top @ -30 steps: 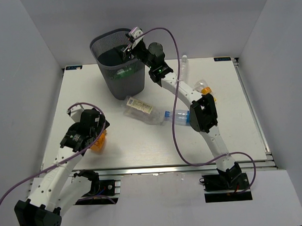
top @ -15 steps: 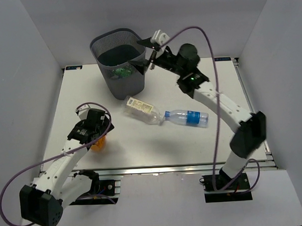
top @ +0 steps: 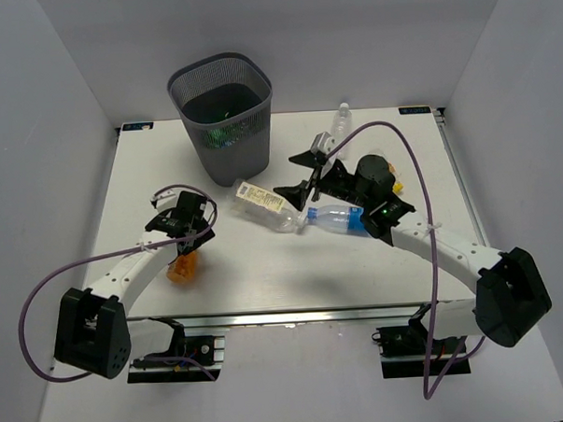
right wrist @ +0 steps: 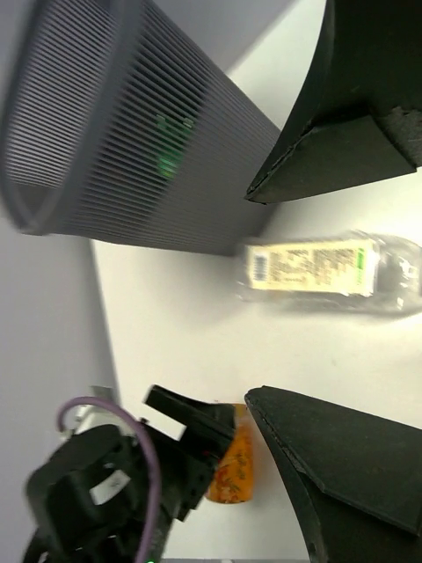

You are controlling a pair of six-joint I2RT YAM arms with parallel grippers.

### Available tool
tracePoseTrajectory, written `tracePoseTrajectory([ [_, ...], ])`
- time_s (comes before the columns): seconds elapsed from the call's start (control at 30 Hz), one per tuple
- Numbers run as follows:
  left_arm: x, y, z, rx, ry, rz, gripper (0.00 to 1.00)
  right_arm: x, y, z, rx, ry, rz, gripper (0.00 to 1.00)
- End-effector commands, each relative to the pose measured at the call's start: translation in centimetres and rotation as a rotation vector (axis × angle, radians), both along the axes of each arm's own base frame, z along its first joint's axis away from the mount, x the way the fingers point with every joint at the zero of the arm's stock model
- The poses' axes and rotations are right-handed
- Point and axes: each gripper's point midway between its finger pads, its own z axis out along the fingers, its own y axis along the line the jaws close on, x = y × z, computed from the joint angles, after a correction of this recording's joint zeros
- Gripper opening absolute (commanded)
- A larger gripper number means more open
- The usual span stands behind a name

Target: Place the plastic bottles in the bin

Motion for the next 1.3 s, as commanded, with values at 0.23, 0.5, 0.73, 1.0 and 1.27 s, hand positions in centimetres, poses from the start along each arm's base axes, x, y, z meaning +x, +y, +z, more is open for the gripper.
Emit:
tracePoseTrajectory([
  [0.23, -0.9, -1.7, -2.9, -0.111, 0.023, -0.024, 0.98, 0.0, -0.5, -0.6, 0.053, 0.051, -0.026, 0.89],
  [0.5, -1.7, -3.9, -5.2, -0.234, 0.046, -0.071, 0.93, -0.3, -1.7, -2.1, 0.059, 0.131, -0.086, 0.89],
  [0.73, -1.8, -4.9, -5.9, -0.291, 0.038, -0.078, 0.61, -0.7, -3.8, -2.9, 0.068, 0.148, -0.169, 0.89],
  [1.0, 1.9, -4.4, 2.5, -0.257, -0.163, -0.077, 0.43, -0.9, -6.1, -3.6, 0.069, 0.147, -0.268, 0.89],
  [1.27, 9.1, -2.9, 24.3, -0.145, -0.683, -0.091, 0.42, 1.9, -9.4, -6.1, -0.074, 0.183, -0.457, 0.89],
])
